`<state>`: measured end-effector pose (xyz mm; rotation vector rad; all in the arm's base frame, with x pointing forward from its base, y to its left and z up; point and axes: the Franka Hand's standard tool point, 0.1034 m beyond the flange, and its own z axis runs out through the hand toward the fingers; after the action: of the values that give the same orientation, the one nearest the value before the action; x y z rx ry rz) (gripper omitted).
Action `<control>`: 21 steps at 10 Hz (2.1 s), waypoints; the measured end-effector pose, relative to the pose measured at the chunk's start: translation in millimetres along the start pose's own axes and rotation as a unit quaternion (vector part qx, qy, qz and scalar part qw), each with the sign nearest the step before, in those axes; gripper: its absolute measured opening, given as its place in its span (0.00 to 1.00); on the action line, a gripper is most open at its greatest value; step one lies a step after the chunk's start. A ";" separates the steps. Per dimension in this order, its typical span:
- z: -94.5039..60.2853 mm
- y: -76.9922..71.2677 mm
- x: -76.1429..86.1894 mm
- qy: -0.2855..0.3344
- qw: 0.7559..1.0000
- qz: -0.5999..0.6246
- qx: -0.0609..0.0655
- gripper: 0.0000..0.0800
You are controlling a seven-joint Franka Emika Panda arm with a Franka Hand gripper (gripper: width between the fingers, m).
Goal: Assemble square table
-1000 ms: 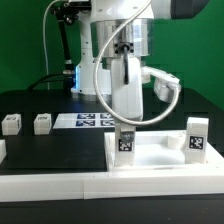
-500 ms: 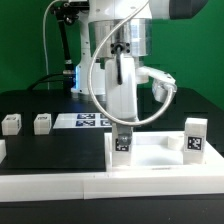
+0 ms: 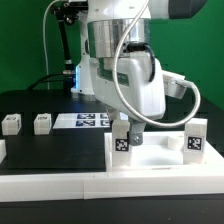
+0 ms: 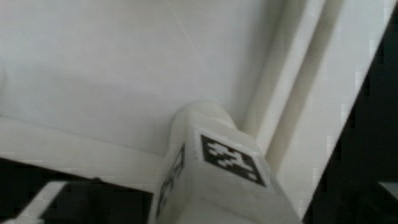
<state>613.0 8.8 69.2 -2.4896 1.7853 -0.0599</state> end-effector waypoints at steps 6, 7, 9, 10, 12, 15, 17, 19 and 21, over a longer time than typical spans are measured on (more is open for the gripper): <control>1.2 1.6 -3.8 -0.005 0.956 -0.294 -0.008 0.81; 1.3 2.0 -3.1 -0.006 0.946 -0.323 -0.008 0.81; 1.2 2.5 -2.1 -0.003 0.911 -0.413 -0.012 0.81; 1.3 2.8 -1.8 -0.002 0.896 -0.443 -0.014 0.81; 1.4 3.4 -0.4 -0.002 0.872 -0.489 -0.016 0.81; 1.4 3.4 -0.3 -0.001 0.875 -0.483 -0.015 0.57; 1.2 4.3 2.3 0.000 0.875 -0.484 -0.017 0.36; 1.2 4.5 2.7 0.000 0.875 -0.484 -0.017 0.36; 1.2 4.6 2.9 0.000 0.876 -0.482 -0.017 0.36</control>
Offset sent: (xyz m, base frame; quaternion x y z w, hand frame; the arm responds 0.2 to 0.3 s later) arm -0.0019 0.0143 0.0002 -0.0197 -0.0353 -0.3238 0.9453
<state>609.6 4.6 67.6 -3.0955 0.3729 -0.0807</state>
